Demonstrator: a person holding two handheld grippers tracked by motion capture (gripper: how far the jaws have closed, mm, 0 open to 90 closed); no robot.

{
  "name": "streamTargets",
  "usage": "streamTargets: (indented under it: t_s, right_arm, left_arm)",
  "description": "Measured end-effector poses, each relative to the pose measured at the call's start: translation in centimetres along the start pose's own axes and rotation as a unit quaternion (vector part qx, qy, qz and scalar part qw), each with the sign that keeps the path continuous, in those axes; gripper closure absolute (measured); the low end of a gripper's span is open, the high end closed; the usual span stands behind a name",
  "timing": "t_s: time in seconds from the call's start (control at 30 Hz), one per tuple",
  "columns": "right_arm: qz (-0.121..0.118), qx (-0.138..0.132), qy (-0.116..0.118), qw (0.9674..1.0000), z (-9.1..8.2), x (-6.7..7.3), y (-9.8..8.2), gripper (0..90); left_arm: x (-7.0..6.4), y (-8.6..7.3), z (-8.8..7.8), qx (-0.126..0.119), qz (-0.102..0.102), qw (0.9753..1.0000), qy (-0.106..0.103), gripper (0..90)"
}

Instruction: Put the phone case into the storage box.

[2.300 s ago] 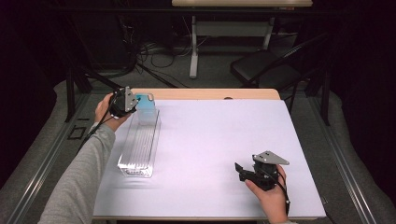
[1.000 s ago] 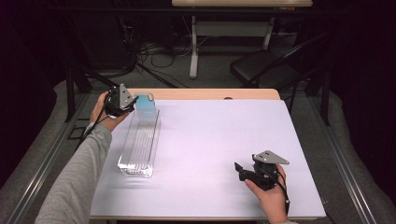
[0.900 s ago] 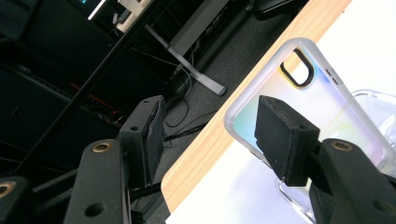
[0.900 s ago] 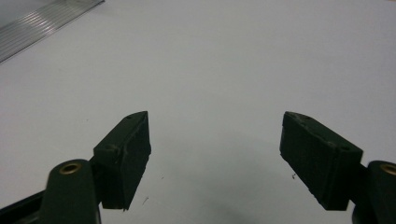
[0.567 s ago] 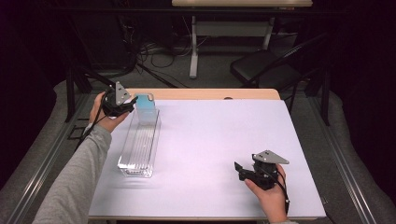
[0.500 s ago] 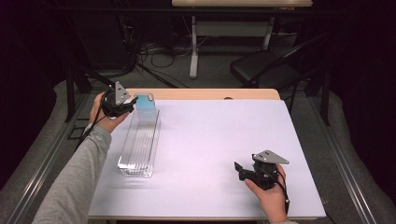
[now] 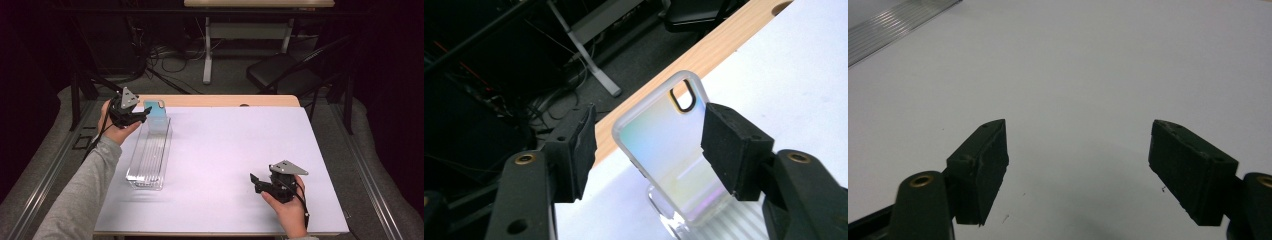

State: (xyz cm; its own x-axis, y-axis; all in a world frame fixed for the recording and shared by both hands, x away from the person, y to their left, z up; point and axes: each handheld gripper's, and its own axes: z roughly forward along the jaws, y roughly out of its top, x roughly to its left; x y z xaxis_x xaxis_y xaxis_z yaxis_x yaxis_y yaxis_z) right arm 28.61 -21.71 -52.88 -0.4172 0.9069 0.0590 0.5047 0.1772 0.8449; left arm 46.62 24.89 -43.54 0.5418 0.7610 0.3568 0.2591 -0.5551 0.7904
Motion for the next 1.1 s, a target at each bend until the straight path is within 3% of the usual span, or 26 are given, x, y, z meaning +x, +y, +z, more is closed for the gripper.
streamTargets:
  t_s: [0.27, 0.43, 0.67, 0.8, 1.1]
  right_arm:
    - [-0.001, -0.002, 0.002, 1.0000, 0.1, 0.0, 0.1, 23.7]
    - [0.001, -0.003, 0.002, 1.0000, 0.0, 0.0, 0.2, 23.7]
    - [-0.002, -0.007, 0.003, 1.0000, -0.1, 0.0, 0.3, 23.6]
    - [-0.003, -0.006, 0.006, 1.0000, 0.0, 0.0, 0.4, 22.0]
    - [-0.001, -0.006, 0.009, 0.9999, -0.1, 0.0, 0.5, 20.8]
  left_arm:
    - [0.0, 0.3, -1.1, -0.003, -0.040, 0.9982, -0.044, 33.0]
    - [0.3, 0.6, -1.8, -0.019, -0.083, 0.9928, -0.085, 32.0]
    - [0.7, 0.7, -2.9, -0.017, -0.094, 0.9909, -0.095, 28.1]
    - [0.8, 0.7, -3.3, -0.018, -0.108, 0.9883, -0.107, 27.1]
    - [0.2, 0.9, -3.7, -0.010, -0.104, 0.9849, -0.138, 15.3]
